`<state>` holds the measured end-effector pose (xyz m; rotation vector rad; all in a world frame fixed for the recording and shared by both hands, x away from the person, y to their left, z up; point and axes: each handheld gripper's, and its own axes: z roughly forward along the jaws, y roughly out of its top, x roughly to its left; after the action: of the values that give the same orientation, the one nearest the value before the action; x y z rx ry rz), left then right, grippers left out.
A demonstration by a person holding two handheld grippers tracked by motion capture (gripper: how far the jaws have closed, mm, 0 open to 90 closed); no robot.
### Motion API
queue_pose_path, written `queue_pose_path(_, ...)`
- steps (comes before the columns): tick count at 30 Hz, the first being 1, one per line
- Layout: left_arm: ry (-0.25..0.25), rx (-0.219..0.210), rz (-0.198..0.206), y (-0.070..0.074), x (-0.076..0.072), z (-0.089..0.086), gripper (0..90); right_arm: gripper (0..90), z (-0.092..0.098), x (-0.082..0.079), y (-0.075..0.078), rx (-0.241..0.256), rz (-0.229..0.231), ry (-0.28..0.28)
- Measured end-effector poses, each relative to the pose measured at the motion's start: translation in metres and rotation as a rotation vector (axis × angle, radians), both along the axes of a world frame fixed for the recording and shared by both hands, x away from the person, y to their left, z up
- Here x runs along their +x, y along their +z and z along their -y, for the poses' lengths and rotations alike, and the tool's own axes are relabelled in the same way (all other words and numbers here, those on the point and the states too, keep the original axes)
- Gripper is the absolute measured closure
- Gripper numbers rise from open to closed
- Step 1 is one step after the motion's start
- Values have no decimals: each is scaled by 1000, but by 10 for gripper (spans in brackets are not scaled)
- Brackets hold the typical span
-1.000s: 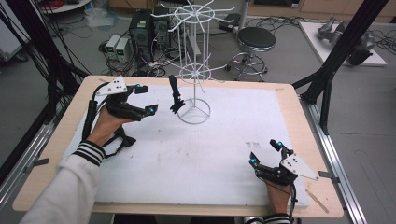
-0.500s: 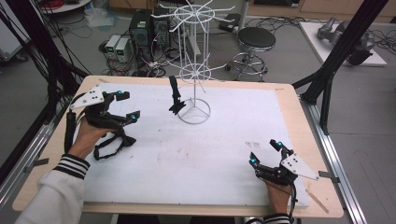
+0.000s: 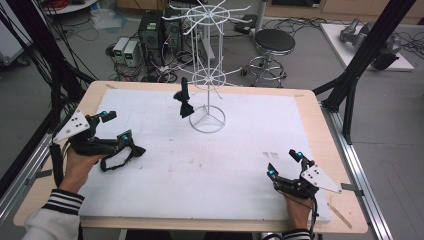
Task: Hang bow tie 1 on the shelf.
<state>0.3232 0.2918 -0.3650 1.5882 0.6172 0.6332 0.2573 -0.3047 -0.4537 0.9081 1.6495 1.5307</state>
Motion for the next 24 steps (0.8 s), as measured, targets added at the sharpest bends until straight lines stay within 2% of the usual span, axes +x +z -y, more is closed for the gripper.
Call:
queue_pose_path(6, 23, -10, -7, -6, -7, -10, 129, 109, 0, 0, 0, -5, 6, 2)
queue_pose_path(16, 23, -18, -16, -18, -10, -13, 129, 109, 0, 0, 0, -3, 8, -1)
queue_pose_path(24, 28, -23, -12, -15, -12, -17, 129, 109, 0, -1, 0, -6, 17, 0)
